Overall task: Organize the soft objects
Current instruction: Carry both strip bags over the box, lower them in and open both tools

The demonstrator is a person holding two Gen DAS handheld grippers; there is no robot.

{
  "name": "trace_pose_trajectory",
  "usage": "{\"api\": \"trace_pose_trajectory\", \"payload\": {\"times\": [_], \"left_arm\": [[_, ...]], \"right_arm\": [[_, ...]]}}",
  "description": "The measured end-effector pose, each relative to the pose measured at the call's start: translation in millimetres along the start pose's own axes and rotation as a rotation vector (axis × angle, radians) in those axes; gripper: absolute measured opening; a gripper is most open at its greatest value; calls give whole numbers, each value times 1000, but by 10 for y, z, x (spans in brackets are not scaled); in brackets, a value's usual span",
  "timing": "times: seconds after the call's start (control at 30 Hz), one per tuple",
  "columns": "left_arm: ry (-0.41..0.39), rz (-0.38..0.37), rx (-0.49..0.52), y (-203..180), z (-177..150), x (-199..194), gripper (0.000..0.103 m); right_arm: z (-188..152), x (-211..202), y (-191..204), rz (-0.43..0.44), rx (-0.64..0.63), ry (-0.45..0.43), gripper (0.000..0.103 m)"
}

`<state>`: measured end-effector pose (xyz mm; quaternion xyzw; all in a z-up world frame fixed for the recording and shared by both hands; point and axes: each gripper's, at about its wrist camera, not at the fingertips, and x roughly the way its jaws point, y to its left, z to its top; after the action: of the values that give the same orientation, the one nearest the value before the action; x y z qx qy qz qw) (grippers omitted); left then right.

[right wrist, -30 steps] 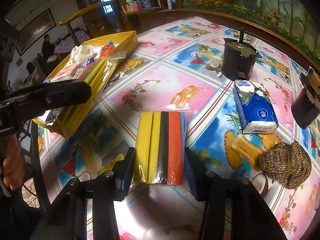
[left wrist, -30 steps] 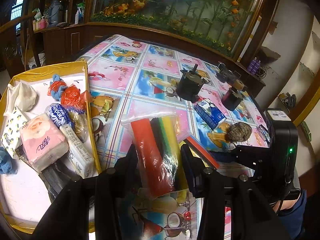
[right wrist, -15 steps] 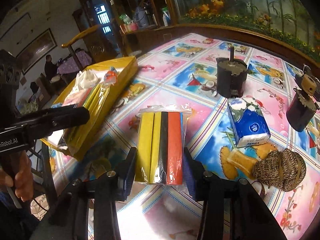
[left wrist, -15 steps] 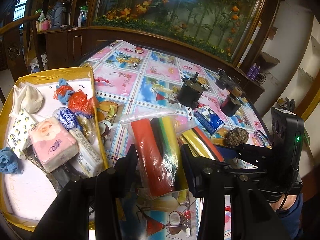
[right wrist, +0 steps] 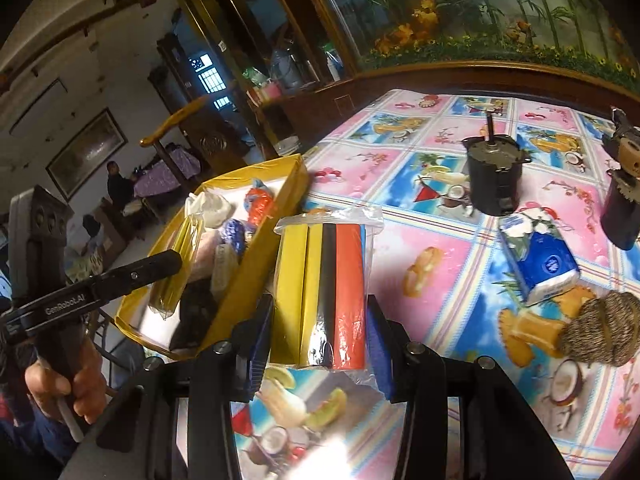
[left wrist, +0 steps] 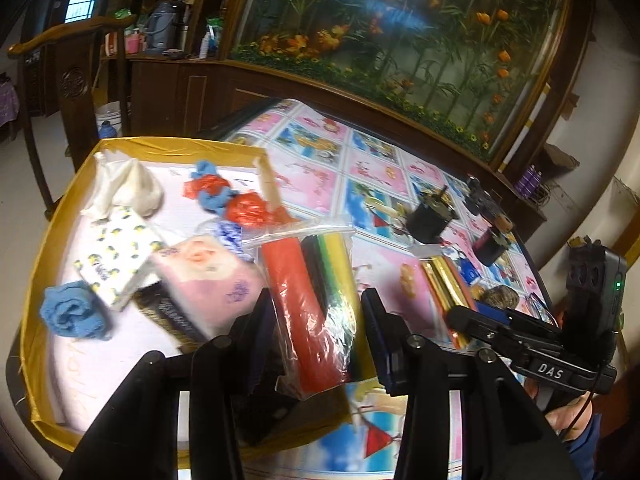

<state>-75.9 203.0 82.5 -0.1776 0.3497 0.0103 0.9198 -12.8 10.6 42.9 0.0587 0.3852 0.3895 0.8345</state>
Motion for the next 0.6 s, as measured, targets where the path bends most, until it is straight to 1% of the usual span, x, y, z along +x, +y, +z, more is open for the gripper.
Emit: {"api": "trace_pose_trajectory", "payload": {"times": [0.13, 0.3, 0.43, 0.6], "left_arm": [[-15, 46, -49, 328, -38, -79, 42], [-40, 110, -98, 683, -73, -196, 42], [-41, 128, -131, 887, -111, -232, 42], [-35, 150, -137, 1037, -206, -242, 42]], "right_arm": [[33, 116, 191, 49, 17, -10, 48], [63, 361, 591, 108, -16, 9, 48], [72, 616, 874, 119, -56, 45, 48], [81, 814, 1096, 104, -97, 58, 48]]}}
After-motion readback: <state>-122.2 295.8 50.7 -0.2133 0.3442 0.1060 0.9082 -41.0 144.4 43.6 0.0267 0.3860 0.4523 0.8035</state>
